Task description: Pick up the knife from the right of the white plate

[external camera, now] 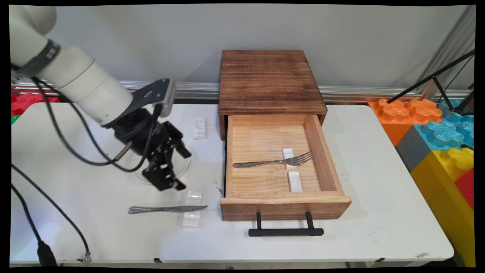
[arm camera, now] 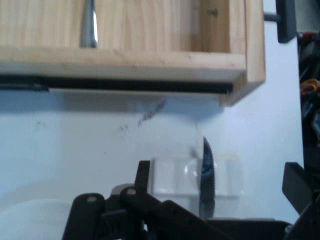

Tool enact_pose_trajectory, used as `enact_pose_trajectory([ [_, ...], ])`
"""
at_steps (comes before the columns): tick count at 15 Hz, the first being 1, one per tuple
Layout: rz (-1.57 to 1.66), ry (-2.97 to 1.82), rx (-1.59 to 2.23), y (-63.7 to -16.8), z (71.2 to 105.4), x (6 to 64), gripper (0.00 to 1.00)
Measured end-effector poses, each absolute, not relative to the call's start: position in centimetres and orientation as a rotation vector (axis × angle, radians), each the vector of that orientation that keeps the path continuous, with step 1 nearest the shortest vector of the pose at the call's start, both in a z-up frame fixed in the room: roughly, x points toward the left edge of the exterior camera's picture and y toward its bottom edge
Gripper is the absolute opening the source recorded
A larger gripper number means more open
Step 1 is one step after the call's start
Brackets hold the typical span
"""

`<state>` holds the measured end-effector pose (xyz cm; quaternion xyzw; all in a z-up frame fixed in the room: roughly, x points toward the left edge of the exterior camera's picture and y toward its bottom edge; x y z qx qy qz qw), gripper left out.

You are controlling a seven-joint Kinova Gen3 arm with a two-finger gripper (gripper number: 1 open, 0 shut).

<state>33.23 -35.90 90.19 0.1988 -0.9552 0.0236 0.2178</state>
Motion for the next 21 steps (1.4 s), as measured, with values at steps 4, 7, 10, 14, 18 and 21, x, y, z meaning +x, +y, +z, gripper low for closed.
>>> enact_pose_trajectory([
  [4,0.054,-2.674,0.556,-34.5,88.7,34.4,1.00],
  [7,0.053,-2.690,0.554,-33.7,86.9,35.0,1.00],
  [10,0.055,-2.704,0.556,-33.3,85.4,35.5,1.00],
  [14,0.061,-2.728,0.568,-33.0,83.0,36.3,1.00],
  [18,0.059,-2.742,0.574,-32.9,81.2,36.8,1.00],
  [21,0.061,-2.753,0.580,-33.0,80.0,37.0,1.00],
])
